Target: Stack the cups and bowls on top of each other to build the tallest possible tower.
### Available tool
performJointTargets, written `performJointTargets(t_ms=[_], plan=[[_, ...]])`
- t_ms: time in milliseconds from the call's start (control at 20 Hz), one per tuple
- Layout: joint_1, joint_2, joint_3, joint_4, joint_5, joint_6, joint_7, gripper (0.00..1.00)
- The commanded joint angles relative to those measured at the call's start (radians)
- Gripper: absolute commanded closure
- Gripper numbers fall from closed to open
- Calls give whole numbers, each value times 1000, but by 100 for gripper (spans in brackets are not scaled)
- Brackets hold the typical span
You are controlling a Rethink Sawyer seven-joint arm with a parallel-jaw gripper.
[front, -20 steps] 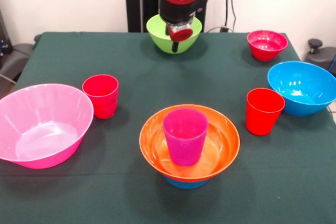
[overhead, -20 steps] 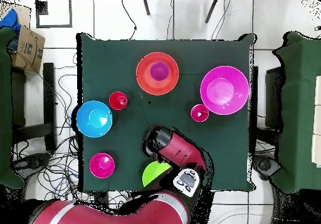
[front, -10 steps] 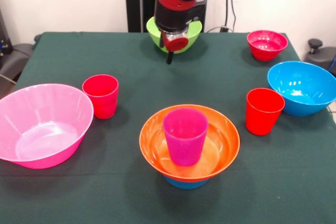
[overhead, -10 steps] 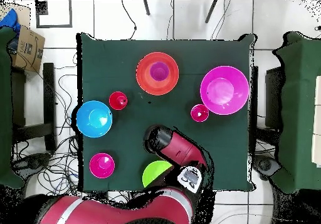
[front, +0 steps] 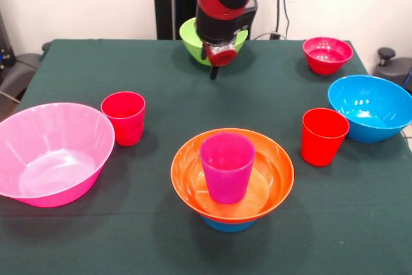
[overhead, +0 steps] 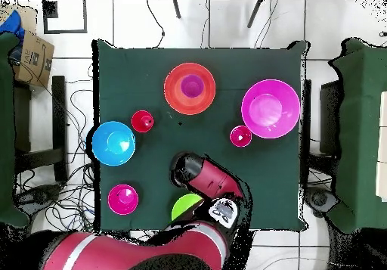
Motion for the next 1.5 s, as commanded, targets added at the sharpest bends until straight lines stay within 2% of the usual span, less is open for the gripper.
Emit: performJointTargets(t_ms=[50, 400, 750, 1000, 1500], plan=[[37, 10, 49, -27, 0, 185, 203, 0], [71, -3, 16, -34, 8, 239, 228, 0], [70, 11, 22, -22, 25, 200, 212, 0], [92, 3, -20, -56, 0, 258, 224, 0], [33, 46, 63, -2, 52, 79, 175, 0]])
